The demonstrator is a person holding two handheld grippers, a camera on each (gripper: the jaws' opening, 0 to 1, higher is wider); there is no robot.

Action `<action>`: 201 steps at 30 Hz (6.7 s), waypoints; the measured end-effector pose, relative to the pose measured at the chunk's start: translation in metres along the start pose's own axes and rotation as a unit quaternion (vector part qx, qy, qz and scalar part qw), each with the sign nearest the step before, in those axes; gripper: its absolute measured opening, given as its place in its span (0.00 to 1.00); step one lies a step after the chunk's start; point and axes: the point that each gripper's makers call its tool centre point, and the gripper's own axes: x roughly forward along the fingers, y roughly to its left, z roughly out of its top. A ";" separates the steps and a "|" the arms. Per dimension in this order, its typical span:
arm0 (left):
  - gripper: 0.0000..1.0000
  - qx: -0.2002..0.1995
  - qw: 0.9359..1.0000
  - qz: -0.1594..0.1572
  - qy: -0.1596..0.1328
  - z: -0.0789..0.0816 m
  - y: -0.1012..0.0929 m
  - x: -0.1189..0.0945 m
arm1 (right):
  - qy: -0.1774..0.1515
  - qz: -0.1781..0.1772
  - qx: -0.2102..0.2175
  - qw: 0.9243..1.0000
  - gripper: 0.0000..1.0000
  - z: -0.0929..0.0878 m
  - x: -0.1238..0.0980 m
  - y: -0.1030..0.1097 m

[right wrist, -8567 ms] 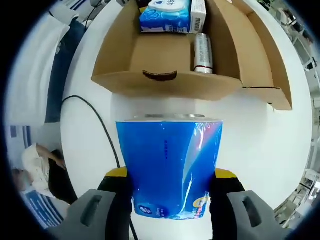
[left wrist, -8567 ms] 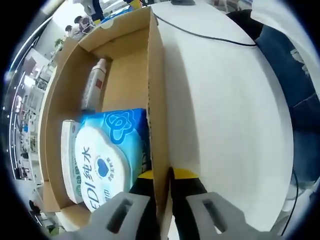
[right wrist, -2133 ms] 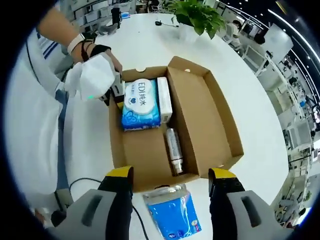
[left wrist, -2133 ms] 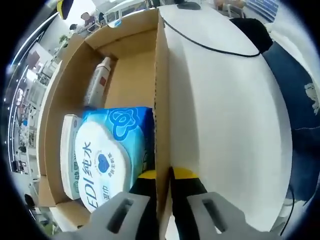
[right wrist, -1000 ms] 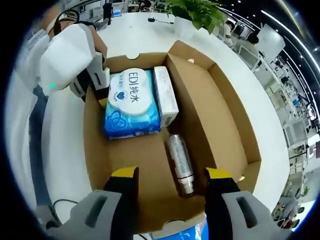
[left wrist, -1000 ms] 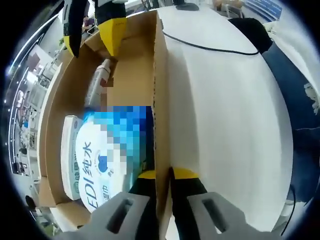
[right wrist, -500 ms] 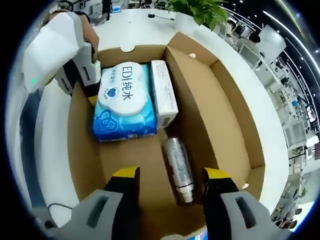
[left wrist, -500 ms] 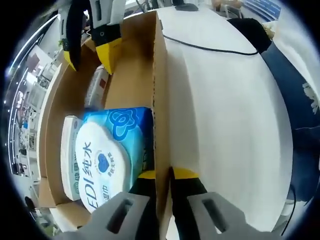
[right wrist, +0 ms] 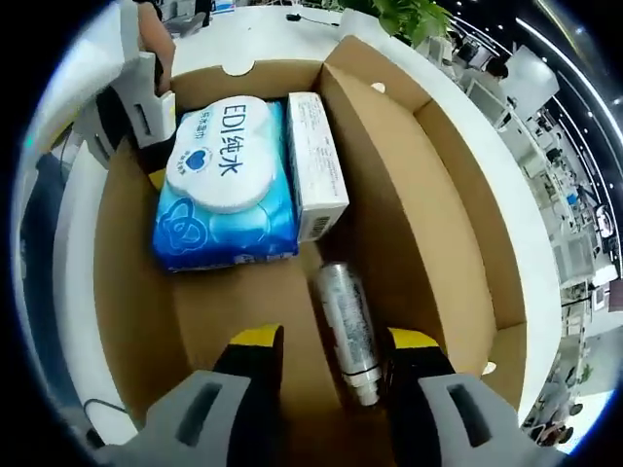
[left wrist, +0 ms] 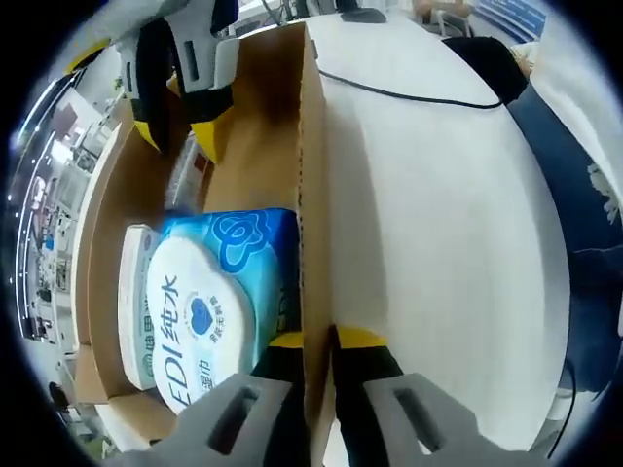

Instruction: Operate the shoe box by opening the lid, removing the specified soft item, and placing it in the target area until the item is outside and the box remains undamaged.

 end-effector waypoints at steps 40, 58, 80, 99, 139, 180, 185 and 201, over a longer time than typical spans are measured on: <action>0.02 -0.002 1.000 -0.001 -0.001 0.001 0.001 0.000 | 0.009 0.026 0.018 0.999 0.29 -0.008 0.007 0.008; 0.02 -0.002 1.000 0.000 -0.001 0.000 0.000 0.000 | 0.010 0.059 0.024 0.998 0.26 -0.003 0.003 0.026; 0.02 0.000 1.000 -0.001 -0.002 0.000 0.000 0.000 | 0.033 0.155 -0.180 0.971 0.34 -0.021 -0.007 0.024; 0.02 0.002 1.000 -0.001 -0.007 0.001 0.000 -0.001 | 0.054 0.196 -0.341 0.918 0.30 -0.020 0.005 0.030; 0.02 0.002 1.000 0.000 -0.008 0.002 0.001 -0.001 | 0.077 0.205 -0.167 0.961 0.21 -0.013 0.011 0.031; 0.02 0.005 1.000 -0.002 -0.009 0.001 0.001 0.000 | 0.063 0.219 -0.217 0.949 0.19 -0.012 0.016 0.037; 0.02 0.006 1.000 -0.004 -0.008 0.001 0.001 0.000 | 0.056 0.224 -0.202 0.952 0.19 -0.010 0.008 0.039; 0.02 0.008 1.000 -0.002 -0.009 0.001 0.001 -0.001 | 0.054 0.201 -0.160 0.965 0.19 0.001 -0.011 0.028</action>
